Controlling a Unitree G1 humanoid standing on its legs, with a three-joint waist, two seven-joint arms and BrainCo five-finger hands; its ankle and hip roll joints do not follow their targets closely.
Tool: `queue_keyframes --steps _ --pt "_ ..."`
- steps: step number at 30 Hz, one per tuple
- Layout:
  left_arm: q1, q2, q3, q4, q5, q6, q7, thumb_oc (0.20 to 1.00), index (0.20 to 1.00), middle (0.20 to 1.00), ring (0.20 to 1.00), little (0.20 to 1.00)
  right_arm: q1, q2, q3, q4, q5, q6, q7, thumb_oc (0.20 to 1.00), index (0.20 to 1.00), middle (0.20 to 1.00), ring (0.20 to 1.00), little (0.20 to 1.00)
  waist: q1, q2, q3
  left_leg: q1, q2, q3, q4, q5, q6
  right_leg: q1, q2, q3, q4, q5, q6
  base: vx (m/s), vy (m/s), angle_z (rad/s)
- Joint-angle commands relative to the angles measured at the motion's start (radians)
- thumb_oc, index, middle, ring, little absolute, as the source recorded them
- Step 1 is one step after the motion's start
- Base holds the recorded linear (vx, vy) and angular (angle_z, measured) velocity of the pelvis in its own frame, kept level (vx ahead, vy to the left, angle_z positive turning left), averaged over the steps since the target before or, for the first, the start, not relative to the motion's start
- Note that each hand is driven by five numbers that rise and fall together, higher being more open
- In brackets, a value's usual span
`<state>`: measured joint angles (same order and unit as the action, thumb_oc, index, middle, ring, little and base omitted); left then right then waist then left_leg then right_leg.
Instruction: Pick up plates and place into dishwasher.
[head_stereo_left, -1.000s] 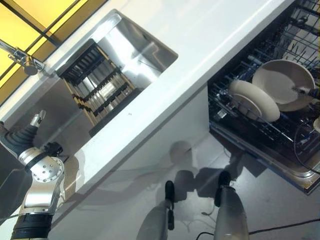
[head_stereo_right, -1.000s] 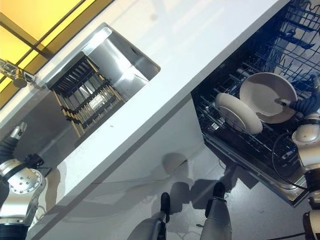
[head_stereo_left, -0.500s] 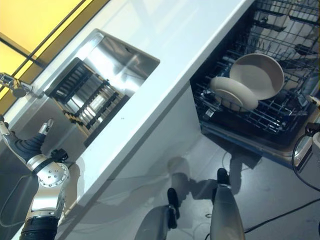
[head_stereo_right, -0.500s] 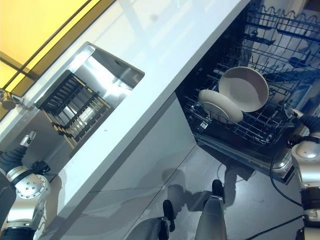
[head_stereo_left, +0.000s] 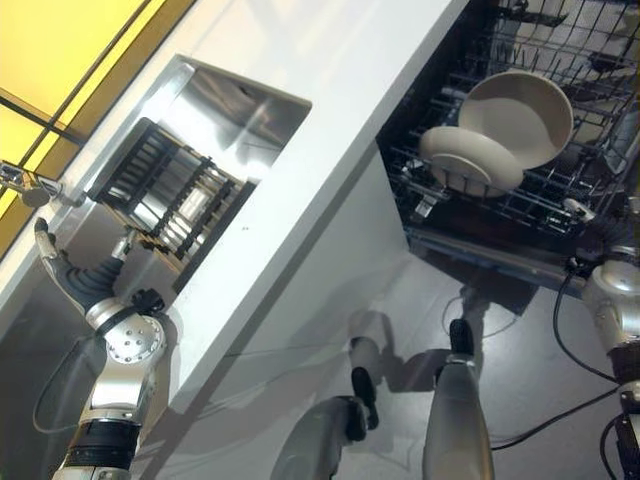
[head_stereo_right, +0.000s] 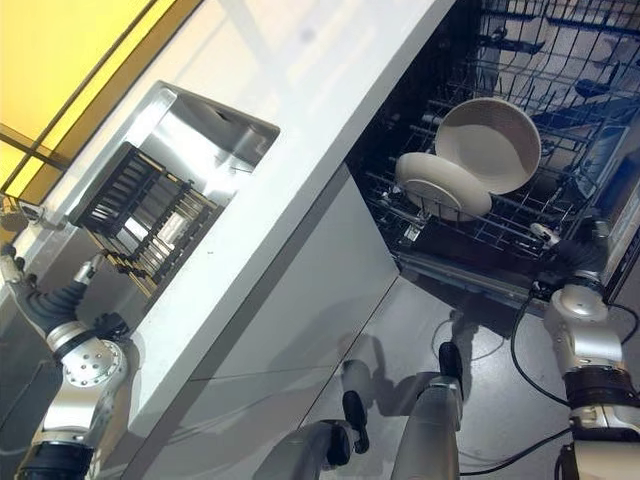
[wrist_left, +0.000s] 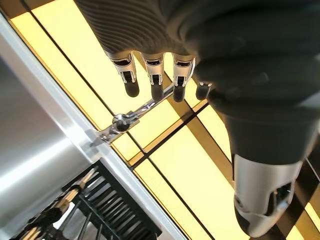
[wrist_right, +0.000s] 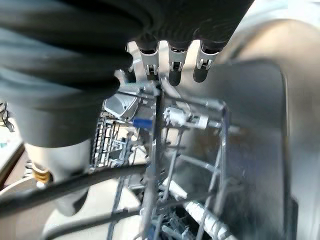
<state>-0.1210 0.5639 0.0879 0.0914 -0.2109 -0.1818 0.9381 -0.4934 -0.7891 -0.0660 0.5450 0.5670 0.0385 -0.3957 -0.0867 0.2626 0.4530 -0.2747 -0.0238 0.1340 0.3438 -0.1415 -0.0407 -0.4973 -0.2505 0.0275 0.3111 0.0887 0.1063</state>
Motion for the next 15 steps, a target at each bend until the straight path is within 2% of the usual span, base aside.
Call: queue_keyframes --steps 1,5,15 --pt "-0.017 0.020 -0.031 0.005 0.039 0.016 0.056 1.000 1.000 1.000 1.000 1.000 -0.126 -0.005 0.005 0.006 0.076 -0.108 -0.016 1.000 1.000 1.000 1.000 1.000 0.011 0.027 0.067 -0.185 -0.045 -0.015 0.195 0.005 0.019 -0.063 0.017 0.020 0.024 -0.060 -0.032 -0.03 -0.081 -0.02" --pt "-0.046 0.020 -0.053 0.015 0.046 0.011 0.067 1.000 1.000 1.000 1.000 1.000 -0.175 0.025 0.015 0.036 0.076 -0.146 -0.075 1.000 1.000 1.000 1.000 1.000 0.025 0.038 0.067 -0.233 -0.051 -0.027 0.209 0.014 0.018 -0.106 0.026 0.019 0.029 -0.059 -0.037 -0.01 -0.051 -0.01" --pt "-0.057 0.012 -0.076 0.015 0.031 0.006 0.065 1.000 1.000 1.000 1.000 1.000 -0.280 0.068 0.086 0.084 -0.016 -0.168 -0.046 1.000 1.000 1.000 1.000 1.000 0.060 0.070 0.067 -0.261 -0.052 -0.057 0.215 0.049 0.009 -0.122 0.046 -0.001 0.034 -0.081 -0.060 0.00 0.004 -0.02"
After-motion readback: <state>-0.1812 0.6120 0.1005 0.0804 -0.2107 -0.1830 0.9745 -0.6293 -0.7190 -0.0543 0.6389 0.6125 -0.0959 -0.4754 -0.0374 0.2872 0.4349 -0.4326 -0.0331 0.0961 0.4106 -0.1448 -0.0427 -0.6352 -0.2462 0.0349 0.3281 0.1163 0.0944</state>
